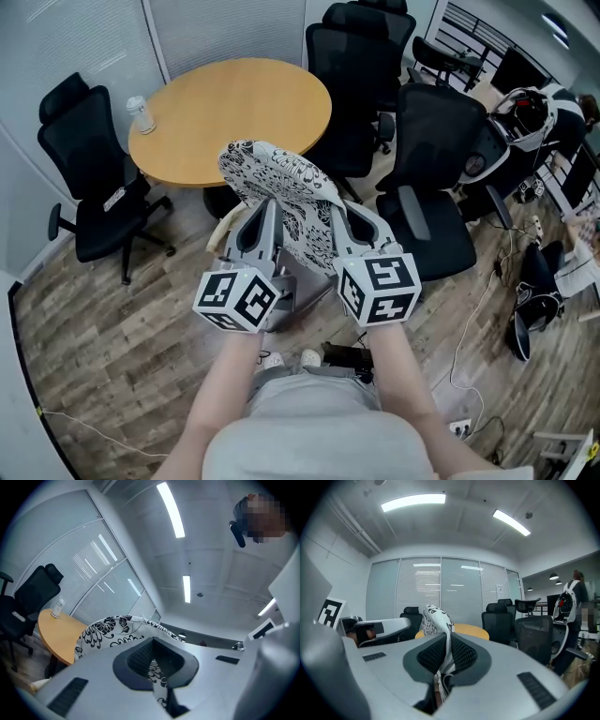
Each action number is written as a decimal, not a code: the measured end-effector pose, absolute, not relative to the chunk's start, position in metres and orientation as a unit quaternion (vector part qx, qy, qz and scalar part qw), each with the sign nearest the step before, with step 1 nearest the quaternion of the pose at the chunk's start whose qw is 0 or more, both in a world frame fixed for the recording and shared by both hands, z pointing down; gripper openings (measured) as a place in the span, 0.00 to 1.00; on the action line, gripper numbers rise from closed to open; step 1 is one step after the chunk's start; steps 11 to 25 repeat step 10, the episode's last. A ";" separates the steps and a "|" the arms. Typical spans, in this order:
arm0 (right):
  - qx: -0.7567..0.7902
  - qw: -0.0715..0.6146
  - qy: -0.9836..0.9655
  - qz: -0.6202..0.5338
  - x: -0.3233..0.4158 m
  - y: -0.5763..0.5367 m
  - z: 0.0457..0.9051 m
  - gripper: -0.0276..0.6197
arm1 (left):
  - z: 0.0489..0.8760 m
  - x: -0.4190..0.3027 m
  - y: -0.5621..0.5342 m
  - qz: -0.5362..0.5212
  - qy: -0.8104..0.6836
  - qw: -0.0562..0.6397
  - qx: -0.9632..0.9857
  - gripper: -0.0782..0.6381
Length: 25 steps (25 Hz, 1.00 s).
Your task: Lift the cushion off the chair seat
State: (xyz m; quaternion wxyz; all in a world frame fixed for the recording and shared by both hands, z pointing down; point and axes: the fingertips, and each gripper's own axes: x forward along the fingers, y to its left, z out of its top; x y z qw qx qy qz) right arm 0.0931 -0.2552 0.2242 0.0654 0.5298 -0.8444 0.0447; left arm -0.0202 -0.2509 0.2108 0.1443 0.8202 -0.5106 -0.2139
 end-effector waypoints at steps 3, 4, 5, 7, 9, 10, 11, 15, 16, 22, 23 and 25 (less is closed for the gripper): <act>0.531 0.064 -0.844 0.044 0.094 -0.255 0.223 0.10 | 0.207 -0.016 -0.251 -0.214 -0.506 0.142 0.824 0.11; 0.532 0.063 -0.843 0.044 0.094 -0.254 0.222 0.10 | 0.206 -0.014 -0.251 -0.214 -0.504 0.140 0.825 0.11; 0.533 0.063 -0.843 0.043 0.095 -0.254 0.222 0.10 | 0.205 -0.013 -0.250 -0.214 -0.502 0.139 0.826 0.11; 0.534 0.062 -0.843 0.041 0.094 -0.252 0.221 0.10 | 0.204 -0.011 -0.248 -0.214 -0.499 0.137 0.828 0.11; 0.534 0.061 -0.843 0.038 0.094 -0.249 0.222 0.10 | 0.205 -0.010 -0.246 -0.214 -0.498 0.136 0.829 0.11; 0.534 0.061 -0.843 0.037 0.094 -0.248 0.222 0.10 | 0.205 -0.009 -0.245 -0.215 -0.497 0.136 0.830 0.11; 0.534 0.061 -0.843 0.037 0.094 -0.248 0.222 0.10 | 0.205 -0.009 -0.245 -0.215 -0.497 0.136 0.830 0.11; 0.534 0.061 -0.843 0.037 0.094 -0.248 0.222 0.10 | 0.205 -0.009 -0.245 -0.215 -0.497 0.136 0.830 0.11; 0.534 0.061 -0.843 0.037 0.094 -0.248 0.222 0.10 | 0.205 -0.009 -0.245 -0.215 -0.497 0.136 0.830 0.11; 0.534 0.061 -0.843 0.037 0.094 -0.248 0.222 0.10 | 0.205 -0.009 -0.245 -0.215 -0.497 0.136 0.830 0.11; 0.534 0.061 -0.843 0.037 0.094 -0.248 0.222 0.10 | 0.205 -0.009 -0.245 -0.215 -0.497 0.136 0.830 0.11; 0.534 0.061 -0.843 0.037 0.094 -0.248 0.222 0.10 | 0.205 -0.009 -0.245 -0.215 -0.497 0.136 0.830 0.11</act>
